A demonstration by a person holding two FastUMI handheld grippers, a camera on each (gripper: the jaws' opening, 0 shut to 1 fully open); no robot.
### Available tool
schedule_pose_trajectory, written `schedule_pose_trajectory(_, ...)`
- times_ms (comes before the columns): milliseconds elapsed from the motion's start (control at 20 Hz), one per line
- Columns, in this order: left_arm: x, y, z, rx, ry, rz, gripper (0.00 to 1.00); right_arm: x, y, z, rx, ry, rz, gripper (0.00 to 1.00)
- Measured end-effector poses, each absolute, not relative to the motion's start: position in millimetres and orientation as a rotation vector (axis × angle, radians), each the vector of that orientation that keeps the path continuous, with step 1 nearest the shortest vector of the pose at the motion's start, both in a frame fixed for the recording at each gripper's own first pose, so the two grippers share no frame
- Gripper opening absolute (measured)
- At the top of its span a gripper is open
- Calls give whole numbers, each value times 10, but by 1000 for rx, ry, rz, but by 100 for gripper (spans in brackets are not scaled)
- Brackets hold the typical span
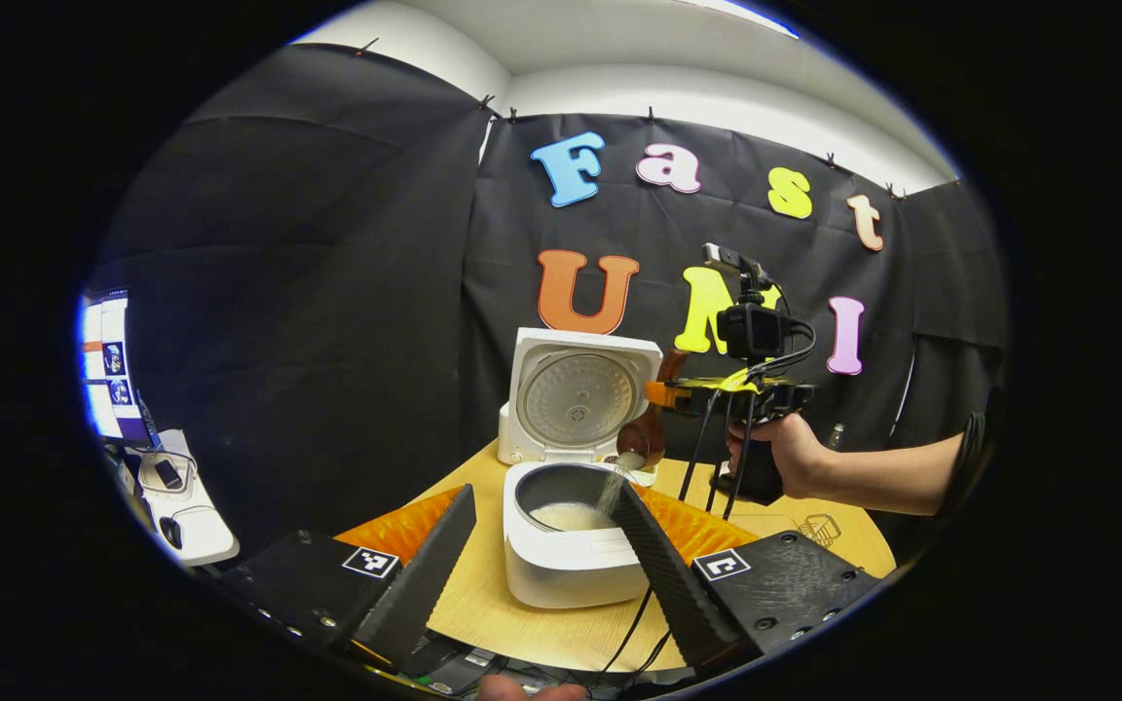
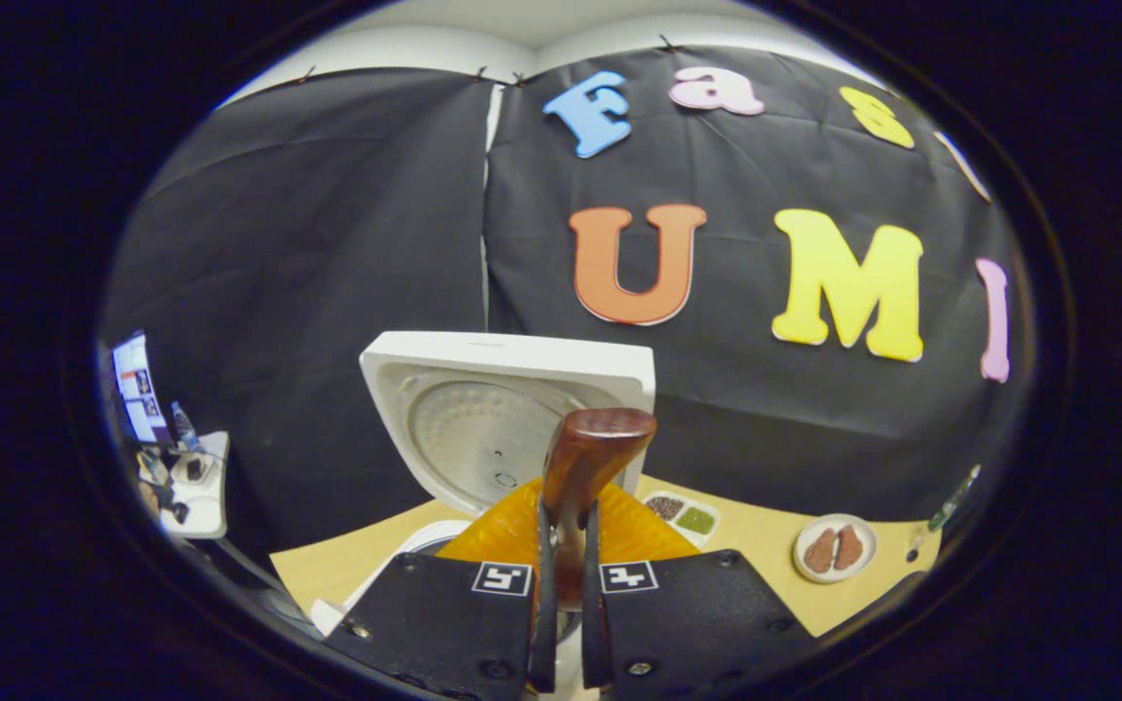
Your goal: Close the left gripper, press the button to open the rice cooker; take a wooden spoon from the chopstick holder with the right hand, scoop a spoonful of rice and pour it into the rice cooker, then put the wooden spoon back into the chopstick holder.
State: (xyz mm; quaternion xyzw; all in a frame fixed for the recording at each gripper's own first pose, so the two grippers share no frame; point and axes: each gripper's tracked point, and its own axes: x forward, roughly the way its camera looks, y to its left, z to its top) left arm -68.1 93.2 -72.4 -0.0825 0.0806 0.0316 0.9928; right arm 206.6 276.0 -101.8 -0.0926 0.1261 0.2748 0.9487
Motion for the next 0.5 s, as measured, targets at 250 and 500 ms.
schedule_pose_trajectory(250, -721, 939, -686, -163, 141, 81, 94, 1891, 2968, -947, -346, 167, 623, 12)
schedule_pose_trajectory(500, -775, 889, -701, -161, 132, 81, 94, 1806, 3099, -972, -392, 144, 665, 10)
